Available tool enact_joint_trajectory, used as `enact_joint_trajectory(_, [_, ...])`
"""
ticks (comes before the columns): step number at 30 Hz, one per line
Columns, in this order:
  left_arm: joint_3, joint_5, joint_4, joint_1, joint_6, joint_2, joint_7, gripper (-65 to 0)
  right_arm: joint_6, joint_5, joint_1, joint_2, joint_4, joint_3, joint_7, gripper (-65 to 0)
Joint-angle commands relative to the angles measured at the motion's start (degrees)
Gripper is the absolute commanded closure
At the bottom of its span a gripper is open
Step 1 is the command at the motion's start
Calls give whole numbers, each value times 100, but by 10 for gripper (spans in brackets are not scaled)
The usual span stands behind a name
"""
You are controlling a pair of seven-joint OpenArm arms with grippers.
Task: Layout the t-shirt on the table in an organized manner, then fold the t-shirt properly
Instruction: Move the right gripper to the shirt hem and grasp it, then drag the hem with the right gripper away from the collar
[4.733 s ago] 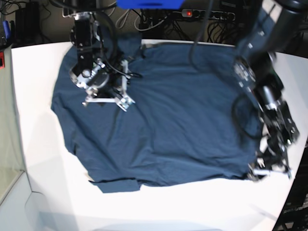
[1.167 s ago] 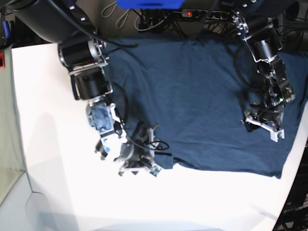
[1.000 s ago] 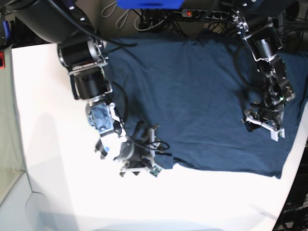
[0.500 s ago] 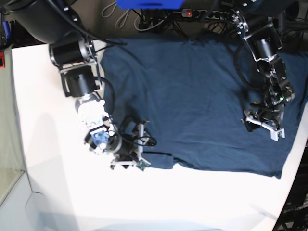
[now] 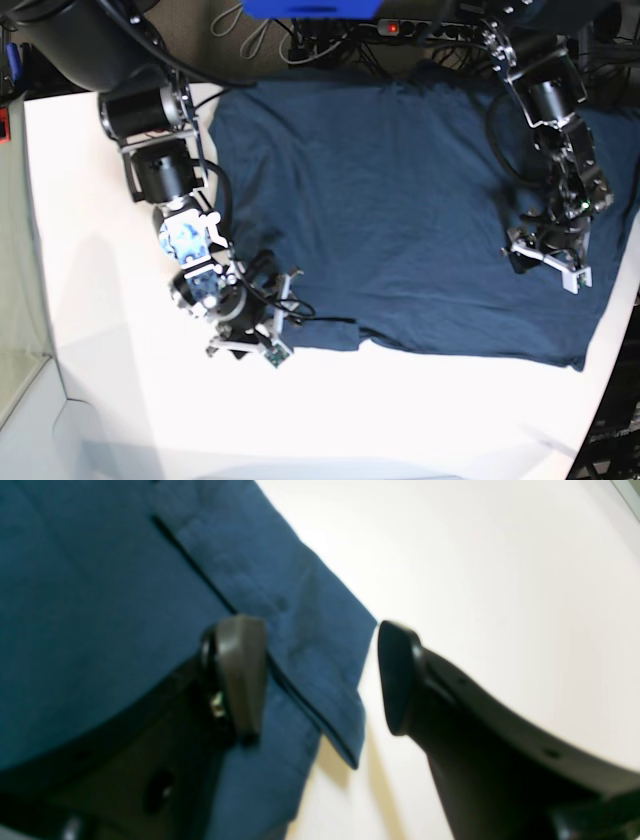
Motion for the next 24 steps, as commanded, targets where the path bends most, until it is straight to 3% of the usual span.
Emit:
enact_joint_trajectory(1, [6,93,-3,12,23,-35,255,-341,-58,57,203,-42,86,5,127,-357])
enact_joint_trajectory(8, [6,93,-30,47,23,-35,255,-341,-58,57,159,-42,77,5,127,-329])
enact_joint_trajectory(11, [6,93,-30,47,23,-35,255,-341,-58,57,159,-51,69,5,127,-209])
enact_joint_trajectory(14, [6,102,-30,47,23,-35,255,-341,-58,57,159,-51,69,5,127,-29])
enact_joint_trajectory(15, [6,102,-30,47,23,-35,255,-341,-67,57,159,-51,69,5,127,0])
enact_joint_trajectory(24, [6,84,-30,126,23,-53,255,-341,-76,57,379,-16,86,5,127,0])
